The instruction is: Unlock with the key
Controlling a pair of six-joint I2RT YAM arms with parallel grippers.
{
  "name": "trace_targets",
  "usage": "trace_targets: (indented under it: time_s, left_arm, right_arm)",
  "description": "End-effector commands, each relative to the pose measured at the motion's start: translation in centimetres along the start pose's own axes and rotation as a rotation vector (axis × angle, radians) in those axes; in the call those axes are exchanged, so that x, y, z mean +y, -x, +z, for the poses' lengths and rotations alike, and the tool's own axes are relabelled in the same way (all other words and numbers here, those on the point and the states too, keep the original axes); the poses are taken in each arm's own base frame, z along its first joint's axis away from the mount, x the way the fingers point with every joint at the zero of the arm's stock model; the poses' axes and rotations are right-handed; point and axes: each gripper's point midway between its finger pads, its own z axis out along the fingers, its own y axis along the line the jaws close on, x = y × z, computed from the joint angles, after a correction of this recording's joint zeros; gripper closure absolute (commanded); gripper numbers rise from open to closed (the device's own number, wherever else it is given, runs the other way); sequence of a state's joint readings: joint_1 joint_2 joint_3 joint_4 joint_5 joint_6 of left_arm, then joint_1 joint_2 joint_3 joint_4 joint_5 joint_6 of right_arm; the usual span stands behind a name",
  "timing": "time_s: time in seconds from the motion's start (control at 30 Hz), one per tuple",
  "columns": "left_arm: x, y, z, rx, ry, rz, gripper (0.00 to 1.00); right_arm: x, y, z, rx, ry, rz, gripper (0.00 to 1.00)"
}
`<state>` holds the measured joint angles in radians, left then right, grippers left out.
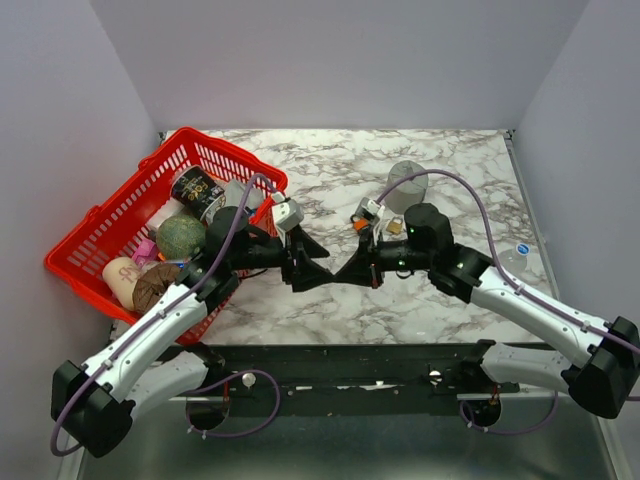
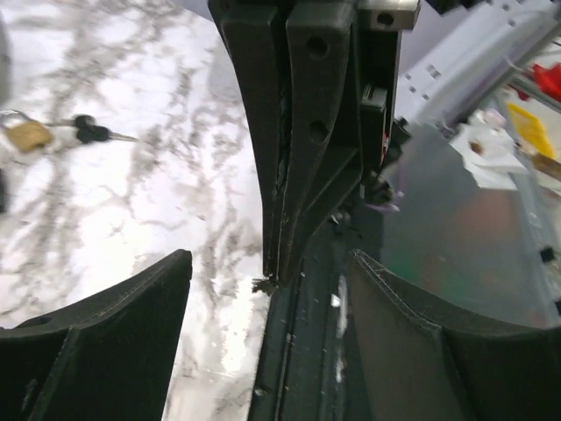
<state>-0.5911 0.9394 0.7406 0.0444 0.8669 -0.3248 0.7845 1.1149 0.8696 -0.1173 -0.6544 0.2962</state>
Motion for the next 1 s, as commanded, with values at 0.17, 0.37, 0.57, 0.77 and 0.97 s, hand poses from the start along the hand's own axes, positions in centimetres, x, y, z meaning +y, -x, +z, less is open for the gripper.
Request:
trace_targets:
  time_s: [0.17,0.37,0.57,0.77,0.97]
  left_arm:
    - [3.4,5.3,1.3,-0.01,0.354,0.182,0.21]
    - [7.4,6.1,4.3,0.006,0.541,0.061,0.21]
    - [13.3,4.6,7.7,0.05,0.725,-0.035,0.22]
    - [17.9,1.9,14.0,0.212,0.732,0.02,0.25]
    - [21.8,-0.6,19.3,0.339,0.685,0.066,0.24]
  right_arm:
    - [-6.4,3.3,-5.0,-0.234,-0.206,0.046,0.99]
    - [-8.0,5.4,-10.5,-0.438,-0.431,0.021,0.99]
    - [-6.8,6.4,-15.5,-0.613,-0.595,-0.017,0.99]
    - [-5.3,6.3,-17.8,-0.668,-0.642,-0.047,0.99]
    - [-3.0,6.0,-18.6,-0.737,-0.574,-0.05,0.99]
